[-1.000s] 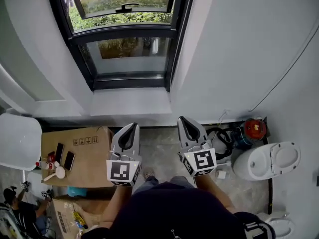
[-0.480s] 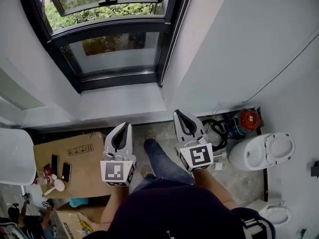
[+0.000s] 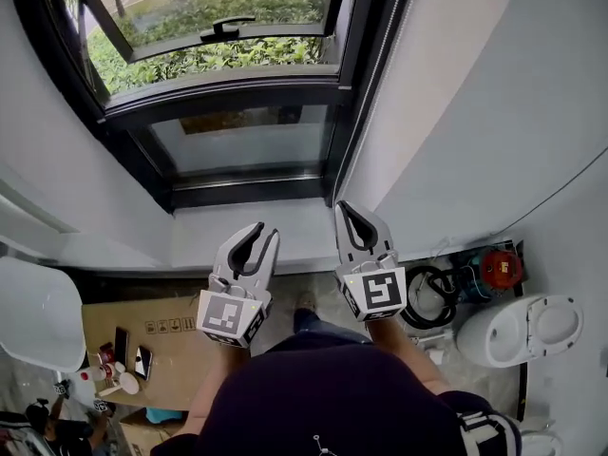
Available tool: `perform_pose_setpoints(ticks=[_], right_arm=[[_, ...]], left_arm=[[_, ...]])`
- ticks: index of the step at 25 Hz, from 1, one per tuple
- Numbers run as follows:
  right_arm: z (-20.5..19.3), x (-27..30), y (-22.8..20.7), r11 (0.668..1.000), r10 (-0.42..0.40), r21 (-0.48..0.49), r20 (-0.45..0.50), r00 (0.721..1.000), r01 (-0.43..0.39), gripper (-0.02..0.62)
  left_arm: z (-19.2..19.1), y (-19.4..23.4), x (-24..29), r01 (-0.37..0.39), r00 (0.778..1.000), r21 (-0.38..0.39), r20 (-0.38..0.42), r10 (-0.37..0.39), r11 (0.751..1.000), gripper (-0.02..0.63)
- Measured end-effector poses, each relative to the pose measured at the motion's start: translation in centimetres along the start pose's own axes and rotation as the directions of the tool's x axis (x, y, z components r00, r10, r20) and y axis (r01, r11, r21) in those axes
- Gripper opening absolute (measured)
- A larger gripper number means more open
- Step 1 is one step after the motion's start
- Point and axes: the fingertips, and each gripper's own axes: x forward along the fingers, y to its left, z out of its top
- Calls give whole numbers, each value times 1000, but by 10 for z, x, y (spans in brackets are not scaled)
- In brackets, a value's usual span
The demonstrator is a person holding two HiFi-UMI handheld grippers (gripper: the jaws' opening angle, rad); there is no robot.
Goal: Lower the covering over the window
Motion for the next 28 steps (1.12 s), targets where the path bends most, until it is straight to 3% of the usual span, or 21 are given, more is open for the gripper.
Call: perform_pose_setpoints(ticks=[3,13,22,28], right_arm=[[1,31,-27,1000,-14,-2,3,1000,14,12],[-21,75,-83,998,-63,-31,-26,998,62,12],[-22,77,-101,989,-148,12,-31,988,149,12],[-10,78,-112,975,-218,14,-68,973,220,12]], left_arm=[[8,14,48,40,999,17,4,-40,999,130],[1,20,161,158,987,8,0,-158,987,135],[12,8,245,302,953,53,-33,-301,952,133],[17,1,301,356,932,55,-99,-349,933,133]])
